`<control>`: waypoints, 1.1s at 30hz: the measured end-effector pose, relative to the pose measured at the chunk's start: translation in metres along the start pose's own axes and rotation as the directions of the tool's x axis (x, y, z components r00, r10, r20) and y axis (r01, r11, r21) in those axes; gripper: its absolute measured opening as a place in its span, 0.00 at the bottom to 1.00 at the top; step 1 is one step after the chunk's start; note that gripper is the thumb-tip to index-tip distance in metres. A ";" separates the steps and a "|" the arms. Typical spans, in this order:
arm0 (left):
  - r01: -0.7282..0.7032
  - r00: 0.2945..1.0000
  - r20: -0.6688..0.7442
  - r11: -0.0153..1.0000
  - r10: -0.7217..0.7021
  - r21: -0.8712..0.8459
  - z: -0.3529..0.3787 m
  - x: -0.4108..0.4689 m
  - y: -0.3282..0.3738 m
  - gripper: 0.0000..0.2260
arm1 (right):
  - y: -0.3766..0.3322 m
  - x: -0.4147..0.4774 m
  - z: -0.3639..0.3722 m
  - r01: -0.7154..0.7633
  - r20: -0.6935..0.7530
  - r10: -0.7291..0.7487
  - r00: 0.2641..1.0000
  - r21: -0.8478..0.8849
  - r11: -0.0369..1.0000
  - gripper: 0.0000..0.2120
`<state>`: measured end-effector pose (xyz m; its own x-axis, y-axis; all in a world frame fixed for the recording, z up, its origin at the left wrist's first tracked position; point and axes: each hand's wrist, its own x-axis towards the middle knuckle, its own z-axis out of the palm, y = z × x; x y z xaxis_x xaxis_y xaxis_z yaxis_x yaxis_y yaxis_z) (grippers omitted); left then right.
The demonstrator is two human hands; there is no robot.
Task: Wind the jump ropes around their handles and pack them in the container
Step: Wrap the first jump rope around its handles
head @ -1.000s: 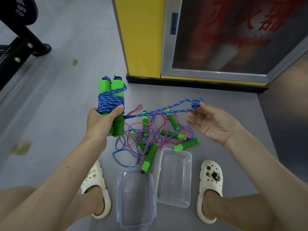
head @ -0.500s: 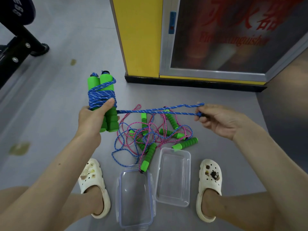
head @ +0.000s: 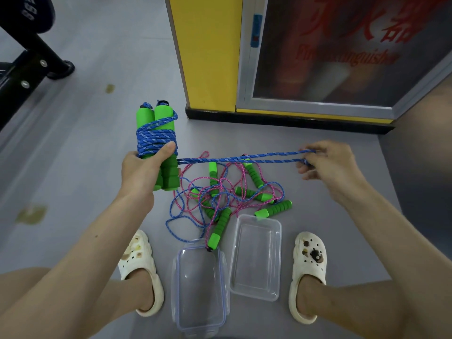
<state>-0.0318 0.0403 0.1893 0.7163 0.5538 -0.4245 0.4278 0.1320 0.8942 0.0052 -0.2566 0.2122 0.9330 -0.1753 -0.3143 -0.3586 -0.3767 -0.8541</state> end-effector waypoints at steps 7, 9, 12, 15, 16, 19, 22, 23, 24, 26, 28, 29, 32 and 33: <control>-0.012 1.000 -0.002 0.999 0.012 0.037 -0.001 0.001 -0.007 0.24 | 0.004 0.004 -0.002 -0.157 0.059 0.146 0.988 0.362 0.919 0.04; -0.007 1.000 -0.017 0.999 0.007 0.033 -0.003 0.003 -0.005 0.26 | 0.006 0.005 -0.005 -0.062 0.015 0.060 0.998 0.232 0.971 0.06; -0.011 1.000 -0.026 0.999 0.012 0.032 -0.004 0.004 -0.004 0.27 | 0.011 0.005 -0.005 0.028 -0.023 -0.027 0.999 0.048 0.998 0.11; -0.017 1.000 -0.025 0.999 0.018 0.028 -0.003 0.003 -0.002 0.24 | 0.013 0.005 -0.008 0.165 -0.013 -0.167 0.986 -0.102 0.981 0.10; -0.015 0.999 -0.028 1.000 0.015 0.023 -0.003 0.003 -0.002 0.23 | 0.012 0.004 -0.010 0.230 0.003 -0.233 0.972 -0.173 0.958 0.10; -0.003 0.999 -0.036 1.000 0.003 0.004 -0.003 0.001 0.002 0.24 | 0.011 0.001 -0.014 0.348 0.059 -0.349 0.935 -0.325 0.879 0.09; -0.001 1.000 -0.026 1.000 0.001 -0.006 -0.003 0.000 0.003 0.26 | 0.012 0.000 -0.017 0.376 0.119 -0.359 0.926 -0.392 0.840 0.09; 0.000 1.000 -0.028 1.000 0.000 -0.007 -0.003 0.000 0.003 0.26 | 0.013 0.000 -0.018 0.377 0.142 -0.350 0.926 -0.404 0.833 0.09; 0.000 1.000 -0.031 1.000 0.000 -0.010 -0.003 0.000 0.003 0.27 | 0.013 0.000 -0.020 0.380 0.165 -0.343 0.925 -0.411 0.828 0.09; 0.001 0.999 -0.036 1.000 -0.002 -0.019 -0.002 0.000 0.004 0.27 | 0.013 0.001 -0.024 0.378 0.197 -0.324 0.925 -0.411 0.830 0.08; 0.001 0.999 -0.042 1.000 -0.002 -0.018 -0.003 0.002 0.005 0.27 | 0.011 0.000 -0.028 0.344 0.212 -0.289 0.934 -0.305 0.888 0.08; 0.004 0.999 -0.042 1.000 -0.005 -0.017 -0.003 0.003 0.004 0.27 | 0.009 -0.001 -0.030 0.318 0.220 -0.276 0.936 -0.186 0.930 0.08; 0.034 0.999 -0.032 0.999 -0.034 -0.003 -0.004 0.006 -0.001 0.27 | 0.003 -0.008 -0.032 0.228 0.274 -0.277 0.921 0.199 0.953 0.09; 0.045 0.999 -0.028 0.999 -0.045 0.008 -0.004 0.007 -0.004 0.27 | 0.002 -0.010 -0.032 0.183 0.293 -0.271 0.917 0.296 0.938 0.08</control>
<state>-0.0305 0.0467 0.1836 0.6808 0.5696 -0.4604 0.4641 0.1508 0.8728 -0.0059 -0.2848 0.2274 0.9619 0.2074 -0.1780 -0.1565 -0.1161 -0.9808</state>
